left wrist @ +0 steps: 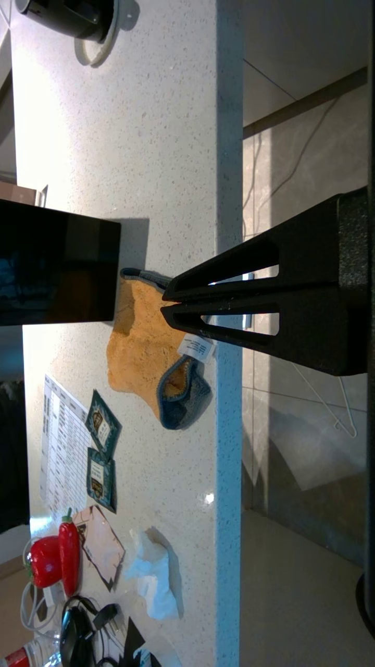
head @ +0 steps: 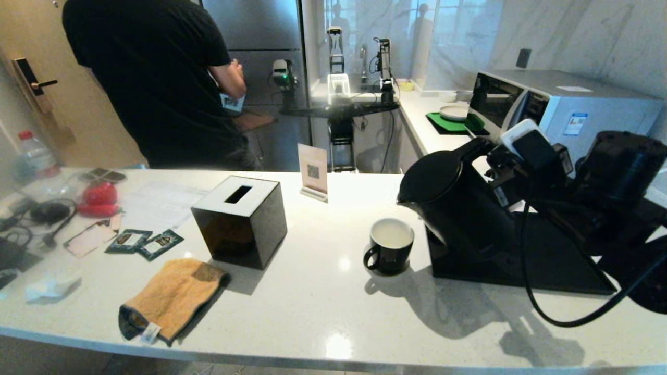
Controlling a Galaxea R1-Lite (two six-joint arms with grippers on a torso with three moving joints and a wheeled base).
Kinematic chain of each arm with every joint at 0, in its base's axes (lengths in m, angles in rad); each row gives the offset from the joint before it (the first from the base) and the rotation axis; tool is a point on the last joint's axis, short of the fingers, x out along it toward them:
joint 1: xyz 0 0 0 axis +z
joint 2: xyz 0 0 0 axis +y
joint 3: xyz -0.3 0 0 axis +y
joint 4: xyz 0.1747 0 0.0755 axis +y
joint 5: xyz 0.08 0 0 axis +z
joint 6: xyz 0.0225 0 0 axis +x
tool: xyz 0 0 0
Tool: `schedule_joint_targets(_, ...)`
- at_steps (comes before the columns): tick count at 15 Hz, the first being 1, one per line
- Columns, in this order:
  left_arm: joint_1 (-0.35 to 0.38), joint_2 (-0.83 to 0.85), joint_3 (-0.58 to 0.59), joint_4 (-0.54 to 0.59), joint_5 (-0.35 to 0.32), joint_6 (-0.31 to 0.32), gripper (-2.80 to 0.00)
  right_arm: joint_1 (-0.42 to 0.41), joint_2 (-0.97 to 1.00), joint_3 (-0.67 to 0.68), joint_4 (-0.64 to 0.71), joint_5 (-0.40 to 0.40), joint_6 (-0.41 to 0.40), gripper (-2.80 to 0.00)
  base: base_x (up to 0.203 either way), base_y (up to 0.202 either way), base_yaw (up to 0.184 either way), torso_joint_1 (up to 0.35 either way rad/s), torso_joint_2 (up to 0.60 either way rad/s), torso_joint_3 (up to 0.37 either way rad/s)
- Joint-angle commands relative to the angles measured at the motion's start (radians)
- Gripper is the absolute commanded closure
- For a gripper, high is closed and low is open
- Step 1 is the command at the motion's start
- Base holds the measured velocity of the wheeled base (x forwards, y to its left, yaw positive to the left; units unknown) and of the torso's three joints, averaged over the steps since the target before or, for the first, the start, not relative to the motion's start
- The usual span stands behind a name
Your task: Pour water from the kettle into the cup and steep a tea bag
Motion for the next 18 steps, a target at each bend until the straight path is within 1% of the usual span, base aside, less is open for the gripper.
schedule_joint_targets(1, 0.000, 0.001, 0.000, 0.000, 0.000, 0.000, 0.00, -0.013, -0.024, 0.003, -0.008, -0.013, 0.001, 0.00, 0.000, 0.000, 0.000, 0.000, 0.00, 0.000)
schedule_joint_targets(7, 0.000, 0.001, 0.000, 0.000, 0.000, 0.000, 0.00, -0.079, -0.089, 0.060, -0.009, -0.041, 0.085, 0.00, 0.000, 0.000, 0.000, 0.000, 0.00, 0.000)
schedule_joint_targets(10, 0.000, 0.000, 0.000, 0.000, 0.000, 0.000, 0.00, -0.130, -0.107, 0.063, -0.032, -0.041, 0.113, 0.00, 0.000, 0.000, 0.000, 0.000, 0.00, 0.000)
schedule_joint_targets(13, 0.000, 0.001, 0.000, 0.000, 0.000, 0.000, 0.00, -0.202, -0.120, 0.065, -0.032, -0.041, 0.159, 0.00, 0.000, 0.000, 0.000, 0.000, 0.00, 0.000)
schedule_joint_targets(16, 0.000, 0.000, 0.000, 0.000, 0.000, 0.000, 0.00, -0.271, -0.136, 0.081, -0.032, -0.039, 0.218, 0.00, 0.000, 0.000, 0.000, 0.000, 0.00, 0.000)
schedule_joint_targets(18, 0.000, 0.001, 0.000, 0.000, 0.000, 0.000, 0.00, -0.301, -0.139, 0.089, -0.036, -0.041, 0.279, 0.00, 0.000, 0.000, 0.000, 0.000, 0.00, 0.000)
